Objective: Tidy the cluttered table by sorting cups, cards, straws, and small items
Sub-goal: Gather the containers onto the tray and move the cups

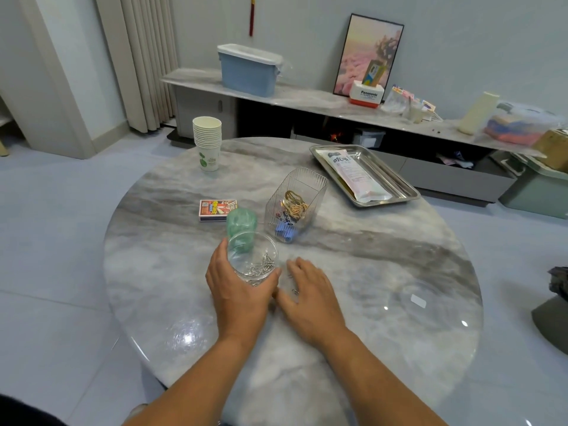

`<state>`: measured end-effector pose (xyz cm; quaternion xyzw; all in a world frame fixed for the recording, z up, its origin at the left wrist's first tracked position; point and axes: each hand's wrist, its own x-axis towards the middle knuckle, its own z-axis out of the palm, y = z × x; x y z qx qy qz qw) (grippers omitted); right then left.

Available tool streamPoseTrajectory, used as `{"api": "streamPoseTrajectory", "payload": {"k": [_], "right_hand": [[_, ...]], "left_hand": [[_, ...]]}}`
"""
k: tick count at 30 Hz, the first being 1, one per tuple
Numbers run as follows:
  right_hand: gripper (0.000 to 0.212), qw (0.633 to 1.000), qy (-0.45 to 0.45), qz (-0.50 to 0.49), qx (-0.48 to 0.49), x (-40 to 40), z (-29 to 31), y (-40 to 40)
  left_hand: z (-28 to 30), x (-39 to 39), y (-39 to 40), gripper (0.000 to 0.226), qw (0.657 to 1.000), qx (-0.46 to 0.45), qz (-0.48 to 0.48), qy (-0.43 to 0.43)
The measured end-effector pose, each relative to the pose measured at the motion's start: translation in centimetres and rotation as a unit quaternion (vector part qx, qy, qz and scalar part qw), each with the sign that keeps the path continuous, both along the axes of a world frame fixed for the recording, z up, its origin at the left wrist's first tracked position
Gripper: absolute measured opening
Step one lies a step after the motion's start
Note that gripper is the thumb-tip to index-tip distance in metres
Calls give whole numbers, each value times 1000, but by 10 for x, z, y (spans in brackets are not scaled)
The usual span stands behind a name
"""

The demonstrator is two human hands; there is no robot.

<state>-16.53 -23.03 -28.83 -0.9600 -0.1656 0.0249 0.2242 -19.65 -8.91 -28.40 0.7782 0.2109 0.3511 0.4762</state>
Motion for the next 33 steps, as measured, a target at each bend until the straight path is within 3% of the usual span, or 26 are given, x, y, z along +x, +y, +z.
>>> {"api": "streamPoseTrajectory", "payload": {"k": [2, 7, 12, 15, 17, 18, 21, 23, 26, 29, 33], "right_hand": [[77, 999, -33, 4, -14, 4, -2, 5], [25, 980, -184, -43, -59, 25, 4, 1], [21, 962, -248, -21, -116, 27, 3, 2], [21, 974, -165, -6, -157, 29, 12, 3], [34, 982, -99, -43, -153, 31, 19, 1], [41, 985, -80, -79, -127, 30, 24, 0], [52, 973, -85, -197, 90, 36, 49, 4], [54, 951, -135, -193, 201, 45, 60, 21], [47, 952, -218, -101, 191, 39, 65, 52], [45, 972, -197, -14, 129, 29, 52, 66], [39, 951, -234, 42, 196, 24, 44, 48]], "left_hand": [[0, 0, 0, 109, 1000, -1, 2, -3], [-3, -2, 1, 107, 998, 51, -36, -11], [-1, -4, -4, 102, 985, 151, -69, -33], [-1, -5, -5, 96, 979, 183, -80, -41], [-2, -6, -5, 96, 974, 204, -96, -31], [-2, -6, -5, 99, 972, 211, -104, -24], [-1, -6, -5, 103, 970, 215, -116, -16], [-2, -6, -5, 102, 969, 214, -119, -18], [-5, -7, -4, 104, 975, 185, -127, -11], [-7, -6, -3, 104, 984, 133, -117, -9], [-6, -4, -2, 103, 989, 103, -106, -1]]}}
